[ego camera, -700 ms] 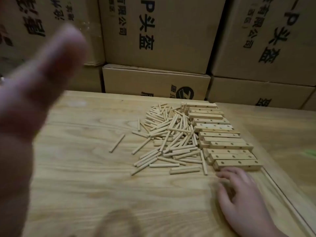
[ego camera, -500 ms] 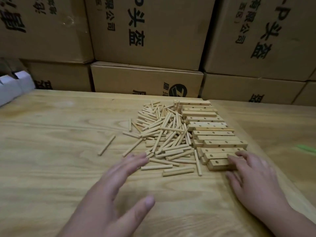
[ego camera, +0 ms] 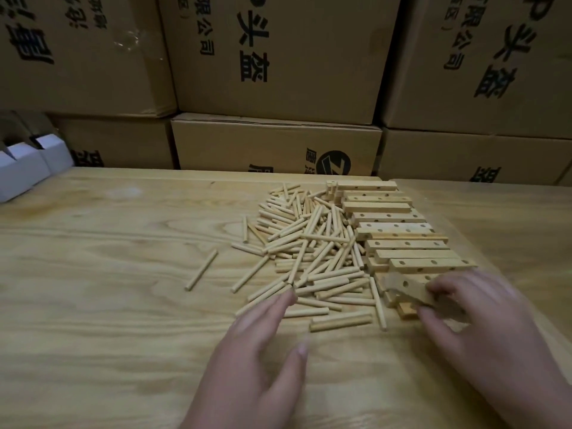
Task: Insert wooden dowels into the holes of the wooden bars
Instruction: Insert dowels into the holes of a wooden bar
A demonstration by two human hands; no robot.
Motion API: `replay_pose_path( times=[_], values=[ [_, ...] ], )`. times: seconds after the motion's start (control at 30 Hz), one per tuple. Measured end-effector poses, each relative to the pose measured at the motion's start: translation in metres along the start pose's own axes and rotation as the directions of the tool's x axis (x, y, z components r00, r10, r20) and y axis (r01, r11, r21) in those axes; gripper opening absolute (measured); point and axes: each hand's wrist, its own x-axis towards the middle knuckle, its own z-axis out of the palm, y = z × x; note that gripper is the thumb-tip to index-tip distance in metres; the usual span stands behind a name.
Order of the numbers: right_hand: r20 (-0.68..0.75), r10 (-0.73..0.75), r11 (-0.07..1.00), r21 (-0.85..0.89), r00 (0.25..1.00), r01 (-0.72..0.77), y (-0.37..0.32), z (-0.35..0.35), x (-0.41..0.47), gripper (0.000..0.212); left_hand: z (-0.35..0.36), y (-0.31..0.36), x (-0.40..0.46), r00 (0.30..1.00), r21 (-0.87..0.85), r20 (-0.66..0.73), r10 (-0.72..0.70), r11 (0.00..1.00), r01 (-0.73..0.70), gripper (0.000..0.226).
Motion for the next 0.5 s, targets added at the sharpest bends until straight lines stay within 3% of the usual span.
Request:
replay_pose_path(
  times=[0.07,0.13,0.2,0.27,0.4,0.5],
  values=[
    [0.011,-0.002,0.962,0.272,1.0,-0.001,-0.035,0.0,0.013,0.03,0.009,0.006,0.015,0.993,-0.292,0.026,-0.118,0.949,0.121,0.056],
    [0.012,-0.085,0.895,0.441,0.996,0.071,-0.069,0.009,0.027,0.026,0.019,0.009,0.033,0.964,-0.538,0.12,-0.235,0.801,0.263,0.038],
    [0.018,-0.159,0.835,0.537,0.987,0.124,-0.097,0.021,0.04,0.022,0.024,0.011,0.046,0.94,-0.674,0.172,-0.296,0.66,0.331,0.026],
    [0.04,-0.176,0.786,0.608,0.984,0.116,-0.115,0.031,0.051,0.024,0.02,0.008,0.055,0.931,-0.73,0.134,-0.338,0.603,0.324,0.023],
    [0.073,-0.167,0.763,0.642,0.983,0.082,-0.132,0.04,0.066,0.032,-0.014,-0.014,0.064,0.884,-0.742,-0.141,-0.446,0.639,0.204,0.028],
    [0.066,-0.072,0.751,0.66,0.995,0.01,-0.132,0.047,0.075,0.033,-0.057,-0.044,0.065,0.8,-0.597,-0.385,-0.46,0.785,0.164,0.037]
  ],
)
